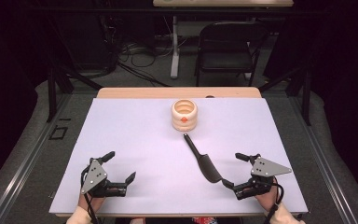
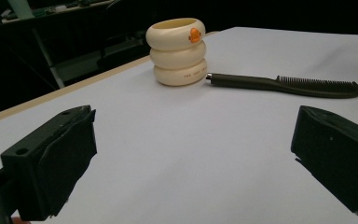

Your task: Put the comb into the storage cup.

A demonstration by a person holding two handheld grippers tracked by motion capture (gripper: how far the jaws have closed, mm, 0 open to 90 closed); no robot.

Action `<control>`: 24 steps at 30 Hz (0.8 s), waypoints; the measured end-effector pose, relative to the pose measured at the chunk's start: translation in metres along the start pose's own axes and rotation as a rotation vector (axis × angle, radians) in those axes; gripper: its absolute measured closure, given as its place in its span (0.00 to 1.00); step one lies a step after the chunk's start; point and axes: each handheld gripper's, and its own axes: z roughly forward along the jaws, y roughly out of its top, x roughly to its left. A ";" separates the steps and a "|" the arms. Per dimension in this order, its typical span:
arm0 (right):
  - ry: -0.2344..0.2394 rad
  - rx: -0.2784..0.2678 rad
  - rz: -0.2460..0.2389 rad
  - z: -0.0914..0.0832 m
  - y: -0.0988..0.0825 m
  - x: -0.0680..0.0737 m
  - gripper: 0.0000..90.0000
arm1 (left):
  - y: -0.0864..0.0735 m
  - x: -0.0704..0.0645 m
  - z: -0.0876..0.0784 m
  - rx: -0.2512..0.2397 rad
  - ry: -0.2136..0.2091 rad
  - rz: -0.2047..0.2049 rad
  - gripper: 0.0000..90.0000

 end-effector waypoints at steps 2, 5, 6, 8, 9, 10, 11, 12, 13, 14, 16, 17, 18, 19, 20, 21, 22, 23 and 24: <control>-0.002 0.001 -0.002 0.000 0.000 0.000 0.00 | 0.000 0.000 0.000 0.000 0.002 0.001 0.00; 0.000 0.005 -0.001 0.001 0.000 0.000 0.00 | 0.000 0.000 0.000 0.002 0.003 0.002 0.00; -0.001 0.010 0.001 0.002 0.000 0.000 0.00 | 0.000 0.000 0.000 0.002 0.003 0.002 0.00; 0.000 0.014 0.002 0.002 0.000 0.000 0.00 | 0.000 0.000 0.000 0.001 0.002 0.003 0.00; -0.001 0.015 0.001 0.003 0.000 0.000 0.00 | 0.000 0.000 0.000 0.003 0.003 0.004 0.00; 0.002 0.022 -0.001 0.004 0.001 0.000 0.00 | 0.000 0.000 0.000 0.003 0.002 0.004 0.00; 0.004 0.024 0.002 0.006 0.001 0.000 0.00 | 0.000 -0.001 0.000 0.004 0.003 0.005 0.00; 0.006 0.030 -0.003 0.007 0.002 0.001 0.00 | 0.000 -0.001 0.000 0.003 0.003 0.005 0.00; 0.009 0.034 -0.010 0.009 0.003 0.001 0.00 | 0.000 0.000 0.000 0.003 0.004 0.004 0.00; 0.009 0.042 -0.017 0.010 0.003 0.000 0.00 | 0.000 -0.001 0.001 0.002 0.004 0.002 0.00; 0.009 0.051 -0.023 0.014 0.004 -0.001 0.00 | 0.000 -0.001 0.001 0.006 0.001 0.004 0.00; 0.010 0.056 -0.026 0.015 0.005 -0.002 0.00 | 0.000 -0.001 0.001 0.005 0.002 0.005 0.00; 0.010 0.056 -0.026 0.015 0.005 -0.002 0.00 | 0.000 -0.001 0.001 0.003 0.002 0.004 0.00; 0.008 0.057 -0.028 0.017 0.006 -0.003 0.00 | 0.000 -0.001 0.002 0.005 0.001 0.005 0.00; 0.008 0.059 -0.028 0.018 0.007 -0.004 0.00 | 0.000 -0.001 0.002 0.008 0.002 0.004 0.00; 0.004 0.057 -0.031 0.019 0.008 -0.006 0.00 | 0.000 0.000 0.002 0.010 0.002 0.002 0.00; 0.000 0.060 -0.031 0.020 0.008 -0.007 0.00 | -0.001 0.000 0.002 0.010 0.000 -0.001 0.00; 0.003 0.064 -0.027 0.023 0.009 -0.010 0.00 | -0.001 0.000 0.002 0.009 -0.003 -0.001 0.00; 0.002 0.068 -0.023 0.025 0.010 -0.011 0.00 | 0.000 -0.001 0.002 0.005 -0.005 0.003 0.00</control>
